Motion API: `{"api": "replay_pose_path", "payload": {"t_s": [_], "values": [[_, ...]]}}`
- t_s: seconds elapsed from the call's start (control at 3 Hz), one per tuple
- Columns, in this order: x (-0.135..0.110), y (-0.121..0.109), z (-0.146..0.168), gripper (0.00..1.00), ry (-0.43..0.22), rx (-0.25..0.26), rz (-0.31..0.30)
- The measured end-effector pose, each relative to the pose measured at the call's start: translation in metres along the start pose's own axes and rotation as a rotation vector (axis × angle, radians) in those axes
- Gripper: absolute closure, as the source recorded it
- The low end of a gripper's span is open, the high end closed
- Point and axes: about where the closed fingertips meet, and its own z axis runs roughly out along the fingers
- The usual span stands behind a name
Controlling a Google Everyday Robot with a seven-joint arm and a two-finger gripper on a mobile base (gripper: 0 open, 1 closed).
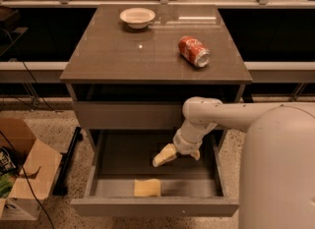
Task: Pick sponge from middle drawer and place on counter
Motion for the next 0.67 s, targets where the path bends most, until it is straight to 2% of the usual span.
{"api": "replay_pose_path", "payload": {"t_s": [0.33,0.67], "values": [[0.005,-0.005,0.047,0.00,0.075,0.035,0.125],[0.020,-0.004,0.081,0.00,0.104,0.021,0.284]]}}
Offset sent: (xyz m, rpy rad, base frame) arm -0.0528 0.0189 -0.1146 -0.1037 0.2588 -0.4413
